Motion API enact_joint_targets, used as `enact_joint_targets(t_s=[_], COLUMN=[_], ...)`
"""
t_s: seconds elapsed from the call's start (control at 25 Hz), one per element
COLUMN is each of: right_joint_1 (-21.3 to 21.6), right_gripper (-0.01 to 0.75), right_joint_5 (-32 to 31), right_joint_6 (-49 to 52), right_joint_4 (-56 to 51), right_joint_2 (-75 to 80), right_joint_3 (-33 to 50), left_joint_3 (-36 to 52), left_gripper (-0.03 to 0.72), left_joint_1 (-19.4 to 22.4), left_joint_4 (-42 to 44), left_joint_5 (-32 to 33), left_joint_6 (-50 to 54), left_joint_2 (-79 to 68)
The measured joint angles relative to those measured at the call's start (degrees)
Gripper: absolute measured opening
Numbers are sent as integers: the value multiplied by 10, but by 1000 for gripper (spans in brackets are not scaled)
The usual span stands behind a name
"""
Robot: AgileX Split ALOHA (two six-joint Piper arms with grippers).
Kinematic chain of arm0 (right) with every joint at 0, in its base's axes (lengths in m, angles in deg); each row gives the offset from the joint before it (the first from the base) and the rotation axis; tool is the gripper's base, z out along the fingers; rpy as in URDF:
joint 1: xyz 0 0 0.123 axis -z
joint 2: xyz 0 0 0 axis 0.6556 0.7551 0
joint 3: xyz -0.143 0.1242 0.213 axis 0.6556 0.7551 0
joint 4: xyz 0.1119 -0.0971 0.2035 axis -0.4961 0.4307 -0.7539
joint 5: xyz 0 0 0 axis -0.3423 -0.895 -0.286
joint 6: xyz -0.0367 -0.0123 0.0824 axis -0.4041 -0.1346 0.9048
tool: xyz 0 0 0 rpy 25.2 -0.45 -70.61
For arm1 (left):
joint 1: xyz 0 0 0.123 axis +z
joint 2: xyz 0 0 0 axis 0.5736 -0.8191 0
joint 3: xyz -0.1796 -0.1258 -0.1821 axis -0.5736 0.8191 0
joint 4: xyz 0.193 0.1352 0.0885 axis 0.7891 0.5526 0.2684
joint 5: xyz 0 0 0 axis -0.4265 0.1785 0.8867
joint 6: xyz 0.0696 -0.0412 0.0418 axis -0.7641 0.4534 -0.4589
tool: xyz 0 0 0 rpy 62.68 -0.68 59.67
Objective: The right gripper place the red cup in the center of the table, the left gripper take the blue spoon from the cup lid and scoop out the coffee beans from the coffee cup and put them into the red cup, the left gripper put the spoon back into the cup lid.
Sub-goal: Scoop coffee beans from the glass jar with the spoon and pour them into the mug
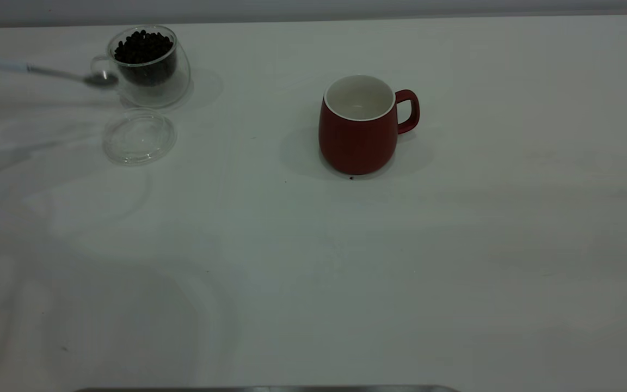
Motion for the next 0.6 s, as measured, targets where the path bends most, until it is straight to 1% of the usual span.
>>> enact_joint_targets(t_s=[0.12, 0.24, 0.36, 0.48, 0.6], right_joint_1=[0, 0, 0, 0, 0], right_gripper=[546, 546, 546, 546, 546], right_joint_5=[0, 0, 0, 0, 0], right_joint_6=[0, 0, 0, 0, 0], right_joint_4=[0, 0, 0, 0, 0], right_joint_2=[0, 0, 0, 0, 0], right_joint_3=[0, 0, 0, 0, 0], left_joint_3=[-9, -34, -54, -59, -59], left_gripper=[124, 124, 124, 124, 124], left_joint_1=[0, -2, -15, -41, -65], left_joint_4=[-54, -82, -89, -89, -69], left_joint_5=[2, 1, 1, 0, -30], left_joint_6=[2, 9, 11, 12, 12], left_joint_2=[7, 7, 7, 7, 7])
